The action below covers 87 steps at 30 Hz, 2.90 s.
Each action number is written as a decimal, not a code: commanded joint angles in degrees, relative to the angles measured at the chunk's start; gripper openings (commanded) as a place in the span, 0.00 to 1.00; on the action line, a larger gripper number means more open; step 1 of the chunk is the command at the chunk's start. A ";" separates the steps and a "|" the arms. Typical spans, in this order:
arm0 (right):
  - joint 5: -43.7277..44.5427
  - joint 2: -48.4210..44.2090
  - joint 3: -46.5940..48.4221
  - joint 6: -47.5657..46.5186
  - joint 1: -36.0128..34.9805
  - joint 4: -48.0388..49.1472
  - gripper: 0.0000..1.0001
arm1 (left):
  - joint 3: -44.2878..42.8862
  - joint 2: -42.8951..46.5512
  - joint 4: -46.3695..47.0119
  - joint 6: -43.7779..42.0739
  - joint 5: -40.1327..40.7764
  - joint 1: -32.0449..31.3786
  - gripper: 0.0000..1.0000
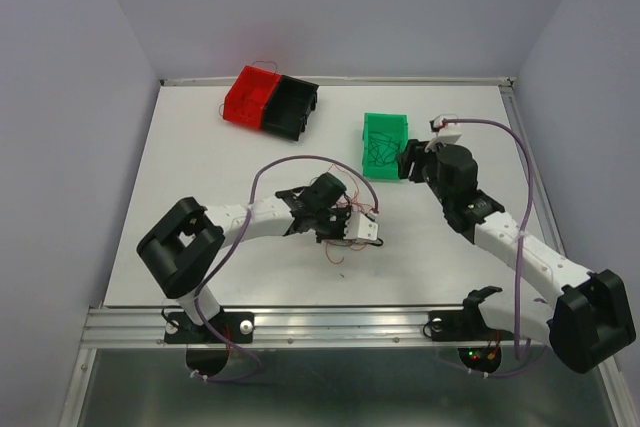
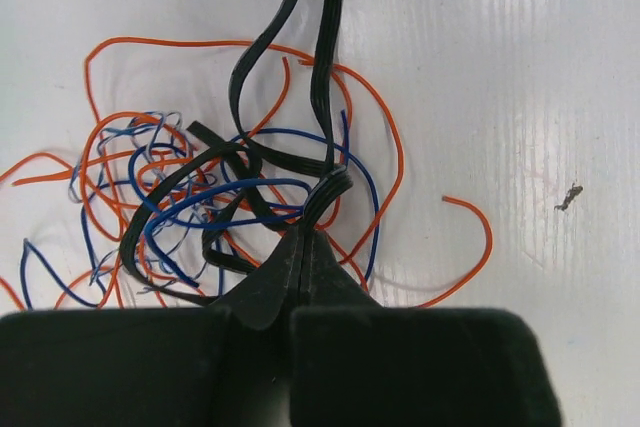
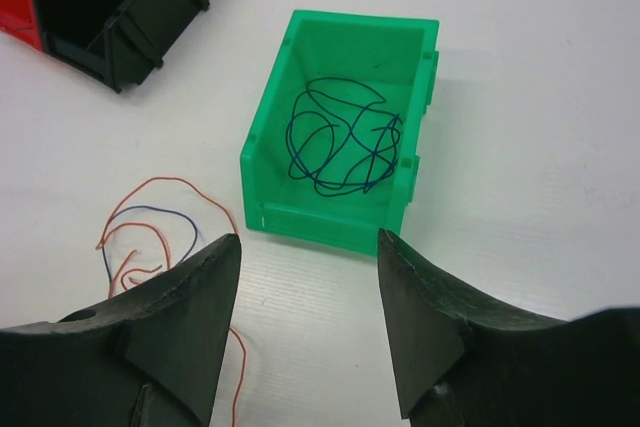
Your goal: Untangle the cables
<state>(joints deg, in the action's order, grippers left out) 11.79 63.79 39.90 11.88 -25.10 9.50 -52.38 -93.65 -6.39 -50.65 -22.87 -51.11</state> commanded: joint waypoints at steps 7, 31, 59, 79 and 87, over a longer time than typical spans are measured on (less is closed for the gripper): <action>-11.20 -5.24 -6.14 -3.16 0.05 8.76 0.55 | -11.76 16.82 -11.51 6.16 0.36 4.09 0.00; -55.11 14.07 -8.88 -1.77 -0.12 40.95 0.77 | -42.19 30.89 6.03 9.89 47.56 4.00 0.00; -51.87 18.04 -9.05 -1.33 -0.30 44.29 0.78 | -58.44 -6.80 30.83 -1.11 41.68 31.51 0.00; -50.64 16.89 -9.93 -1.60 -0.21 44.20 0.78 | -51.51 -20.61 40.23 5.83 37.99 37.84 0.00; -50.82 17.33 -9.66 -1.51 -0.30 44.29 0.78 | -51.86 -17.89 40.67 6.62 37.56 38.63 0.00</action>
<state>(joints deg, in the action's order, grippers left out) -39.33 81.36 30.26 10.79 -25.19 50.65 -103.53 -116.31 28.56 -45.76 15.90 -12.80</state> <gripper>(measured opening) 0.778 0.018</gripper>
